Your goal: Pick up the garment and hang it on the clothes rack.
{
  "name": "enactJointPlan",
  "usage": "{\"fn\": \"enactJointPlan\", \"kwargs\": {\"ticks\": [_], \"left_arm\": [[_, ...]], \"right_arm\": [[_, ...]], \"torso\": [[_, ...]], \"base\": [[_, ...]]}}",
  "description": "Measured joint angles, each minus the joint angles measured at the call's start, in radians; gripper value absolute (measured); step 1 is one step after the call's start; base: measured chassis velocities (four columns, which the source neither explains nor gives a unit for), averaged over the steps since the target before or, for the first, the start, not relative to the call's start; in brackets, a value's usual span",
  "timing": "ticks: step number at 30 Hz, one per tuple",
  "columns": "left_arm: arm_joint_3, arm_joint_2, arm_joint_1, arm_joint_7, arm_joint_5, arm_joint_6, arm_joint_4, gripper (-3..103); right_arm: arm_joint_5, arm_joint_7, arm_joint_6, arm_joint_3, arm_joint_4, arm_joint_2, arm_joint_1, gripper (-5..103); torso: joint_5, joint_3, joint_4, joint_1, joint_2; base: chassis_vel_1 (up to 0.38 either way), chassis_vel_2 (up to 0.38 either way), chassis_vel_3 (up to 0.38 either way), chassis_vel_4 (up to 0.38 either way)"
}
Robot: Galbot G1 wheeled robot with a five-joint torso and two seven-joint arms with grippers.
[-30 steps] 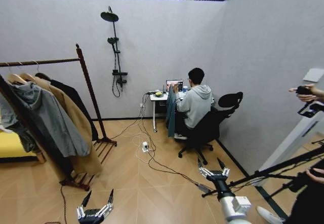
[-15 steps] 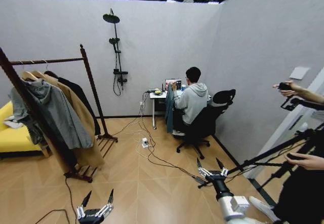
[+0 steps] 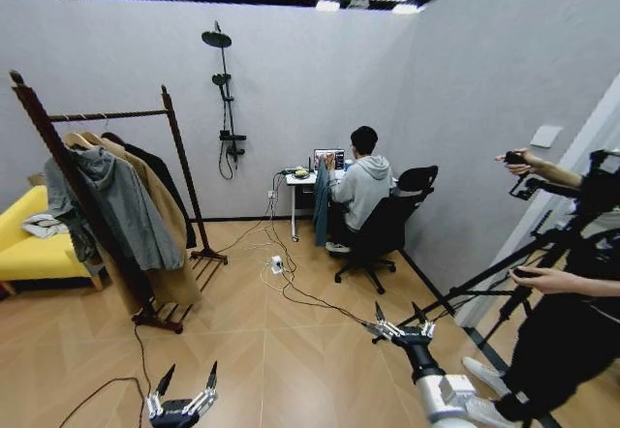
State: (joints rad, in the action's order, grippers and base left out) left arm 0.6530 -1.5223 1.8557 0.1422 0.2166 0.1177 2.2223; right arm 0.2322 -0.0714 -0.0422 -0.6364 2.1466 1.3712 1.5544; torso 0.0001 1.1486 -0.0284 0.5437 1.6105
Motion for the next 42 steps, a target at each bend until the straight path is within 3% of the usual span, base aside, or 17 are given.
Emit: {"fn": "enactJointPlan", "kwargs": {"ticks": [2,7,37,42], "left_arm": [[0.0,0.0,0.0,0.0,0.0,0.0,0.0,100],[0.0,0.0,0.0,0.0,0.0,0.0,0.0,100],[0.0,0.0,0.0,0.0,0.0,0.0,0.0,100],[0.0,0.0,0.0,0.0,0.0,0.0,0.0,100]], "right_arm": [[-0.007,0.045,-0.003,-0.006,-0.002,0.001,0.004,100],[-0.016,0.06,0.004,-0.016,0.001,0.005,0.007,100],[-0.039,0.021,0.018,-0.018,0.017,0.01,0.029,100],[-0.059,0.009,0.056,-0.022,0.034,0.009,0.042,100]], "torso": [[-0.0002,0.0,0.0001,-0.001,0.0],[-0.0001,0.0,0.0001,-0.001,0.0],[0.0,0.0,0.0001,0.0,0.0],[-0.0001,0.0,0.0,0.0,0.0]], "base": [[0.09,-0.116,-0.073,0.084],[0.049,-0.039,-0.03,0.046],[0.0,0.0,0.0,0.0],[0.0,0.0,0.0,0.0]]}}
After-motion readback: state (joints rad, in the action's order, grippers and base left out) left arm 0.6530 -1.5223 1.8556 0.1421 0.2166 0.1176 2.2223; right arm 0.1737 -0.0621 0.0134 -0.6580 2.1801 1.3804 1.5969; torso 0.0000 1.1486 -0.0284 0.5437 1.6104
